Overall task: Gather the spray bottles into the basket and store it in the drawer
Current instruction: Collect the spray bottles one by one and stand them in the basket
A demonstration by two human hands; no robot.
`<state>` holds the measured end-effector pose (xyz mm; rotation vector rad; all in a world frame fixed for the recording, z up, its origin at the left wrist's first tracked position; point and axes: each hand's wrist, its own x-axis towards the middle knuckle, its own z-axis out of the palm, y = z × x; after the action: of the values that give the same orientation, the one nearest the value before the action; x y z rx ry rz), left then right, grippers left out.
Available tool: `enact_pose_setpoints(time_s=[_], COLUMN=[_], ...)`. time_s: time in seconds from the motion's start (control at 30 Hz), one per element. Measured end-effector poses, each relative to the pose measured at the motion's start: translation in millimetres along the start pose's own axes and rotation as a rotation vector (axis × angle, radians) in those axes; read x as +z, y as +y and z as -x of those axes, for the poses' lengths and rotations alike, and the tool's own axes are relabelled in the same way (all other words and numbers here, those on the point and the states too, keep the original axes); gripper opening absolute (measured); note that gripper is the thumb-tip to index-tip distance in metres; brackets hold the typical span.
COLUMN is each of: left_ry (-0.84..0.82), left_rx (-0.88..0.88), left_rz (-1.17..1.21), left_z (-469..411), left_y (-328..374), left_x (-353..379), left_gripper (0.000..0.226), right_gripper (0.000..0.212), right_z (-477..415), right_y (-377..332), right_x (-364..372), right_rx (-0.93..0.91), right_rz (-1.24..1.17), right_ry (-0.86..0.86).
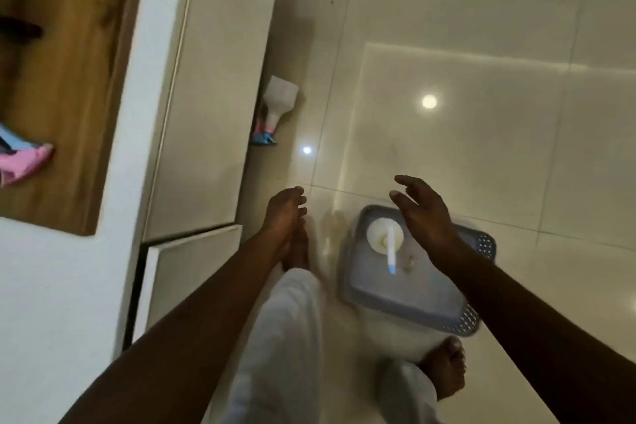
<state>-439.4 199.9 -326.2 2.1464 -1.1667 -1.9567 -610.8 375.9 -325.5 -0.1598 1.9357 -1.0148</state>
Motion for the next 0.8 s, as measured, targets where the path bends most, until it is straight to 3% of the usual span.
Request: enact_pose_setpoints(time_s=[0.13,0.23,0.4,0.43,0.47,0.53,0.6,0.67,0.8], left_ry=[0.006,0.017,0.059,0.056,0.207,0.164,0.109,0.022,0.029], left_rx=[0.020,0.020,0.132,0.190,0.035,-0.117,-0.063,0.025,0.072], left_rz=[-0.069,-0.013,-0.024,-0.081,-0.170,-0.085,-0.441,-0.657,-0.642], left_z=[-56,-104,-166,-184,-210,-221,-220,-233,-258], left_y=[40,65,101,88,80,11,-63,-88,-105], left_x=[-7,-9,-8,-7,-20,-30,-21,-15,-15], left_gripper=[0.016,0.036,0.049,0.054,0.055,0.052,0.052,0.055,0.056], right_gripper=[0.039,0.042,0.046,0.048,0.050,0.056,0.062,0.069,0.076], right_z=[-63,-118,-196,-210,-221,-242,-260,-275,-295], right_y=[-38,-64,-99,-104,-109,-120,-130,-140,-152], right_x=[42,80,139,150,160,181,201,218,241], right_rx=[-0.093,-0.117,-0.090,-0.085,-0.086,-0.087,-0.085,-0.062,-0.027], right_rz=[0.095,0.134,0.109,0.119,0.135,0.169,0.183,0.176,0.186], right_ry=[-0.032,-0.049,-0.100,-0.113,-0.130,-0.161,-0.184,-0.201,-0.262])
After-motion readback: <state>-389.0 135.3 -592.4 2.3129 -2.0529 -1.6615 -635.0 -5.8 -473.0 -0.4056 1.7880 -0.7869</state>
